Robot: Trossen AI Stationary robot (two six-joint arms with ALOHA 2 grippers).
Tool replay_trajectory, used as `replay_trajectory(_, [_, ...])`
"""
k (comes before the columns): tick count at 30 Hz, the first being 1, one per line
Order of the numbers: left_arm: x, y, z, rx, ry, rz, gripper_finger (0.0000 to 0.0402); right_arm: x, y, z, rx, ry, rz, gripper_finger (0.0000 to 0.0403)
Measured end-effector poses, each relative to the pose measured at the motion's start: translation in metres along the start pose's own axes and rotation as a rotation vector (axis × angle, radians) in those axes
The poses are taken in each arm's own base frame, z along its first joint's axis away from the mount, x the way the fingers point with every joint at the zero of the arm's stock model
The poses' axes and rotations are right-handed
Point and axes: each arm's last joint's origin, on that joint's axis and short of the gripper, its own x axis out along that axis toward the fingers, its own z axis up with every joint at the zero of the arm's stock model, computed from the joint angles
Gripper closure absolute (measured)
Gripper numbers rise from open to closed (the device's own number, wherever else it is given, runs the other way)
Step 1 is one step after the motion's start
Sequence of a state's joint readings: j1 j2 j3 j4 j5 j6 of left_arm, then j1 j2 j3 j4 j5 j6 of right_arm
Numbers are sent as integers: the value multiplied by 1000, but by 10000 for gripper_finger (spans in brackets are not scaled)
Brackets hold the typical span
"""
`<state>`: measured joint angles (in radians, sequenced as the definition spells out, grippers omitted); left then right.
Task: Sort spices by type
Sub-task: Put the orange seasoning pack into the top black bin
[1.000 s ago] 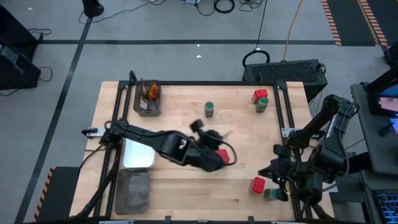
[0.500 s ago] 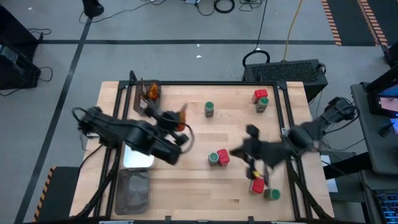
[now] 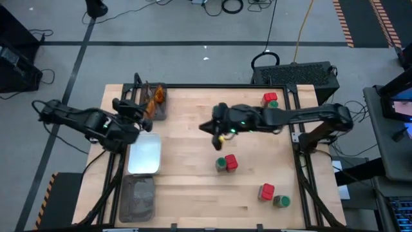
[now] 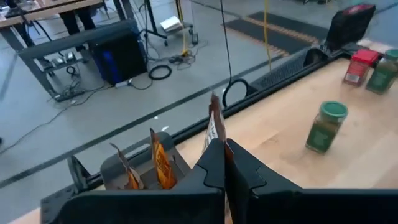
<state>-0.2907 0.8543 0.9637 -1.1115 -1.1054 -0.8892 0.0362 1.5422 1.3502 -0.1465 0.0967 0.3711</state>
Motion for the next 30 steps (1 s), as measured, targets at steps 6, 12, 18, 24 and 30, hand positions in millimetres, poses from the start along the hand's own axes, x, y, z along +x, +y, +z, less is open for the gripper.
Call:
replay_trajectory(6, [21,20,-29,-69,-39,-44,402,31,-29,-5,81,-15,-70,394])
replay_trajectory(12, [43,30,-38,-98,-73,-58,402,40,-48,-6,121,21,-56,394])
replay_trajectory(18, [70,39,-35,-114,-82,9,402,39,-68,1,102,12,-80,394])
replay_trajectory(24, [103,44,-37,-129,-77,-20,402,42,-100,5,65,29,-72,394])
replay_trajectory(30, [126,47,-44,-160,-17,19,402,38,-128,12,47,34,-35,394])
